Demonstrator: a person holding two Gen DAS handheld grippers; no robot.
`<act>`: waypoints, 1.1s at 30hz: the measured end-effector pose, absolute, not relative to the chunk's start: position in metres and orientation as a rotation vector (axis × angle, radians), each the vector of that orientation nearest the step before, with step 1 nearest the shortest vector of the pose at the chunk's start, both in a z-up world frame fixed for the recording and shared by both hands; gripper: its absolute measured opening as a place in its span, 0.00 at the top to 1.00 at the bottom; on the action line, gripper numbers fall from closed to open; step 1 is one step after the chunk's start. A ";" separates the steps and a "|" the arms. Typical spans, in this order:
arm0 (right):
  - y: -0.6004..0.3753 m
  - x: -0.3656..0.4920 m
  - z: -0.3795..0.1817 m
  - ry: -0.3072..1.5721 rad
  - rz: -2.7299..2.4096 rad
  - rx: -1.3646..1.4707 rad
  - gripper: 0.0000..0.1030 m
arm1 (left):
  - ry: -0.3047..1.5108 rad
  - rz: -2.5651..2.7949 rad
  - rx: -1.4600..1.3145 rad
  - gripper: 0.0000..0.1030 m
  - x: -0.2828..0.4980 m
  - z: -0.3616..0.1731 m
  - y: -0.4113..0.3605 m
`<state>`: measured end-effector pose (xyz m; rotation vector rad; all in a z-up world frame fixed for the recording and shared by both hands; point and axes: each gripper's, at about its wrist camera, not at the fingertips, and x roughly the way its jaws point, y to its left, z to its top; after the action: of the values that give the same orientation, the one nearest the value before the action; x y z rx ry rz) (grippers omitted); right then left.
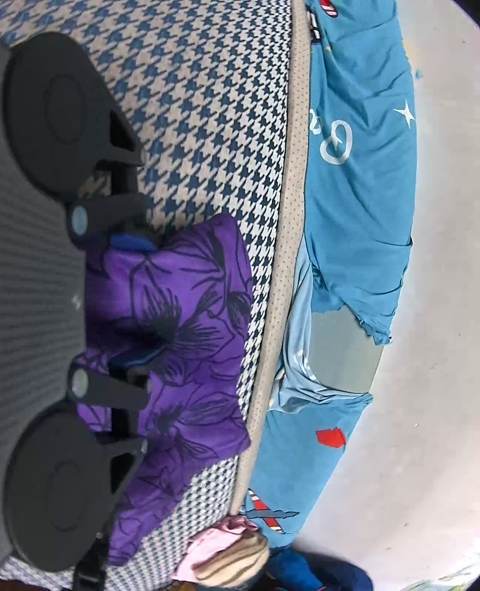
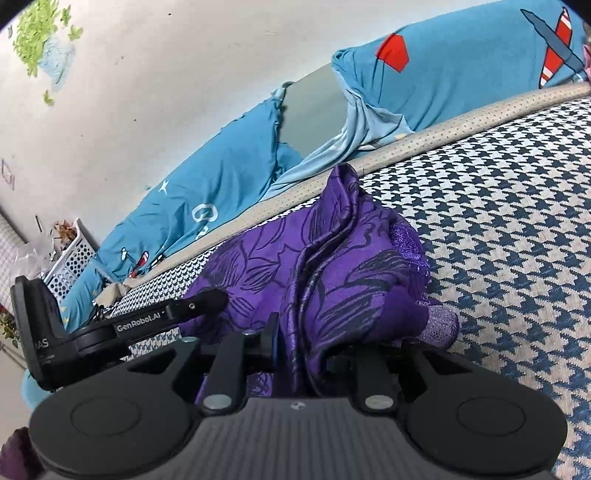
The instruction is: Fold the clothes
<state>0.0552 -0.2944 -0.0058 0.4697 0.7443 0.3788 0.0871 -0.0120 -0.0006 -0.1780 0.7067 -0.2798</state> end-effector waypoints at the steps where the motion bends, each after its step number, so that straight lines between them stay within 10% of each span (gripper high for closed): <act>1: -0.296 0.056 -0.008 0.764 0.353 0.469 0.78 | 0.713 -0.282 -0.174 0.53 0.087 -0.003 -0.011; 9: -0.309 0.064 -0.018 0.886 0.246 0.428 0.44 | 0.700 -0.262 -0.212 0.02 0.084 -0.008 0.002; 33: -0.368 0.088 -0.021 0.814 0.118 0.632 0.20 | 0.824 -0.333 -0.357 0.00 0.078 -0.027 0.032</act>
<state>0.0878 -0.3680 -0.0206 0.6323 0.8136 0.1184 0.0781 0.0316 -0.0267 -0.3567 0.8237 -0.3330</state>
